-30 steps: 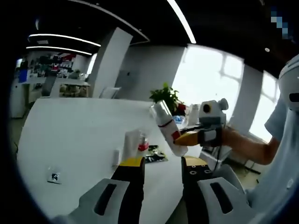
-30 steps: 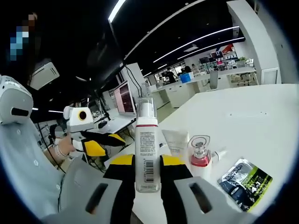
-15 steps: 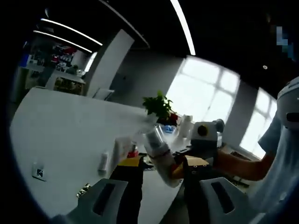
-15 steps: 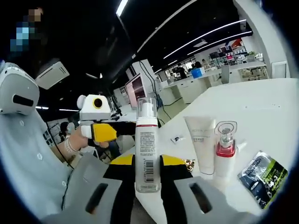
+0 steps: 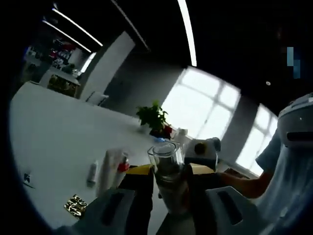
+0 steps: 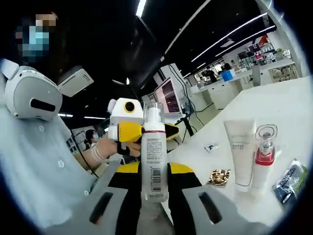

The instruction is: Arrange the skincare products in the storage area until every visible bottle or jar stands upright without overlapping.

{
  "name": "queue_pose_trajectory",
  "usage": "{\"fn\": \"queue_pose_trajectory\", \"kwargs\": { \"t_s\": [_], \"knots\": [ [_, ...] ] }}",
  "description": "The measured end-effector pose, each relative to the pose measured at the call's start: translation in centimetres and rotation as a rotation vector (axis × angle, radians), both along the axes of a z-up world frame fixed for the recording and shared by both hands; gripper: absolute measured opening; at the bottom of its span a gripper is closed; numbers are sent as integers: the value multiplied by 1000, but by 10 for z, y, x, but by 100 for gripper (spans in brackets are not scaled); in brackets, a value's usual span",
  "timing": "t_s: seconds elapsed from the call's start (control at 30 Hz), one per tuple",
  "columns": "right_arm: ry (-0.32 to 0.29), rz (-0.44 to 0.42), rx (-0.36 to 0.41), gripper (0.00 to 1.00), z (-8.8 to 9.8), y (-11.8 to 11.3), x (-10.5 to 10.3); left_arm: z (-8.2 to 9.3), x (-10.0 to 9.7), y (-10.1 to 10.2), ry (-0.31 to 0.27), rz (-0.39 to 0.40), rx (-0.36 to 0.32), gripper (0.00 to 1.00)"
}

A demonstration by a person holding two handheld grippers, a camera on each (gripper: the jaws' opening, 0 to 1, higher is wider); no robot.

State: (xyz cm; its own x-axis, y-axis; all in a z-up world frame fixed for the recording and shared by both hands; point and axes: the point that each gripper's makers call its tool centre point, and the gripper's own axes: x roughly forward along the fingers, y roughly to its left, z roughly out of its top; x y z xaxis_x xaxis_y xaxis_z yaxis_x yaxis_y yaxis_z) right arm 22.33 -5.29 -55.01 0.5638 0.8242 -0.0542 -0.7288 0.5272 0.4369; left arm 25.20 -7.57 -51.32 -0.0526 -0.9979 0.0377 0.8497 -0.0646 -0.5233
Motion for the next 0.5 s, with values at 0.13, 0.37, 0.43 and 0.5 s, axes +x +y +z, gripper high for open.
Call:
{"fn": "queue_pose_trajectory", "kwargs": {
  "t_s": [0.13,0.37,0.43,0.5],
  "knots": [
    [9,15,42,19,2,1,-1,5,-4,-1,9,-24,-24,23],
    [22,-1,-22,20,-7,0,3,-3,-4,-5,-14,-31,23,19],
    [30,-17,-54,21,-11,0,5,-6,-3,-8,-32,-28,44,19],
    [30,-45,-114,22,-18,-3,10,-10,-1,-11,-50,-16,57,19]
  ]
}}
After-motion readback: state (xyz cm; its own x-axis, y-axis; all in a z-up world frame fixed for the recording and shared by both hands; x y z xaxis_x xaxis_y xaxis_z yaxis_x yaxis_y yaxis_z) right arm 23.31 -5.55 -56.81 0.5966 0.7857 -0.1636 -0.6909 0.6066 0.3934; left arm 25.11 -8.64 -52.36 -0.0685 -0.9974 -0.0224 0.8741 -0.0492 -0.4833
